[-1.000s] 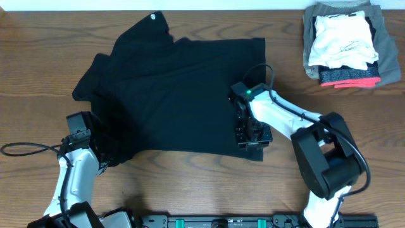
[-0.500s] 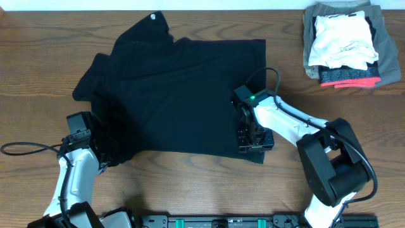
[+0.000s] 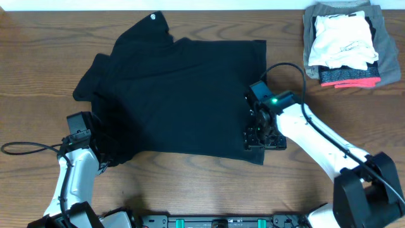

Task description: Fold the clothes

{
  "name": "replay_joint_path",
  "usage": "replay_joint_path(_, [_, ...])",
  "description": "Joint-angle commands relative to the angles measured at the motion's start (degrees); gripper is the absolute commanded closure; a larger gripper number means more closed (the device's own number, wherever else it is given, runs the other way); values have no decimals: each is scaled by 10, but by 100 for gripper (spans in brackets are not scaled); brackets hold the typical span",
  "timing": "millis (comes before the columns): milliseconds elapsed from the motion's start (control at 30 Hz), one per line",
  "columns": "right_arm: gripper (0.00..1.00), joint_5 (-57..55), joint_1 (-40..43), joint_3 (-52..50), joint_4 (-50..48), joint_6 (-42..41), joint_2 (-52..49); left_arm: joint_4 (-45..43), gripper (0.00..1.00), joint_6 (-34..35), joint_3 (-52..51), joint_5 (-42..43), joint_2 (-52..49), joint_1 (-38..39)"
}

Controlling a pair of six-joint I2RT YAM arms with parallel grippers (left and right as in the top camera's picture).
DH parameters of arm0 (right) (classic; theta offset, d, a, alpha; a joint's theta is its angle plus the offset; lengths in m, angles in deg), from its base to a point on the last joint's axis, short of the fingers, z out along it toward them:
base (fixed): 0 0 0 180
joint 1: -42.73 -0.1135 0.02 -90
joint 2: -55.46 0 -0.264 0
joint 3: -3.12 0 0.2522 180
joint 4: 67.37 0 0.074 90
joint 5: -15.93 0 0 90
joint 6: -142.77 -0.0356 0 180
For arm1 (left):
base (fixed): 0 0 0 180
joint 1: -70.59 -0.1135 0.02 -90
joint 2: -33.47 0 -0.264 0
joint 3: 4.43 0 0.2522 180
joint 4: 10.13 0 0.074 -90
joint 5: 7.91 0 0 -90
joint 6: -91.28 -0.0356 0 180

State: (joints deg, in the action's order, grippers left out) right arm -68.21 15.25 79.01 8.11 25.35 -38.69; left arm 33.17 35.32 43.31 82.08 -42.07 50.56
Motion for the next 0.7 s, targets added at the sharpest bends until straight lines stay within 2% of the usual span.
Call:
replay_joint_path(0, [30,-12,0,-5,2,-4,0,1,94,-10,-4,-5,-4,0])
replay_joint_path(167, [36,-17,0,-21,0,-20,0,1,94,-10,-4,-5,-4,0])
replay_joint_path(667, [39,-27,-11,-103,-87,-54,0,11,94,-10,-4,-5,-4,0])
